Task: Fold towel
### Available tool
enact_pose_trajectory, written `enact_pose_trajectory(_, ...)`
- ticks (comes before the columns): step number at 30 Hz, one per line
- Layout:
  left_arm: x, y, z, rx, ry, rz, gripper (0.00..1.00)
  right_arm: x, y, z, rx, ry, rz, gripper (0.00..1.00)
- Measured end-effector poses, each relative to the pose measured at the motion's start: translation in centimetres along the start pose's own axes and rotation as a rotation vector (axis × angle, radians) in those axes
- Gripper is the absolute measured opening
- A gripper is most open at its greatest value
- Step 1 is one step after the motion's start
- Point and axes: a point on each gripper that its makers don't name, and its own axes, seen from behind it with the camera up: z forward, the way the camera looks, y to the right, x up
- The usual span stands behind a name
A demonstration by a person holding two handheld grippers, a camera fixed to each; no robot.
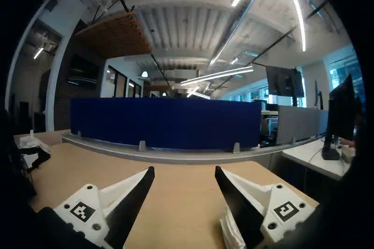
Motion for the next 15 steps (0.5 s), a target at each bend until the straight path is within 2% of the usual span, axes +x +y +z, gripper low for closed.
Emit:
enact_pose_trajectory(9, -0.1, 0.0, 0.0, 0.000, 0.000, 0.000, 0.92, -4.7, -0.5, 0.1, 0.002, -0.024, 0.037, 1.00)
enact_pose_trajectory(15, 0.0, 0.0, -0.1, 0.000, 0.000, 0.000, 0.92, -6.1, -0.9, 0.4, 0.008, -0.029, 0.047, 1.00)
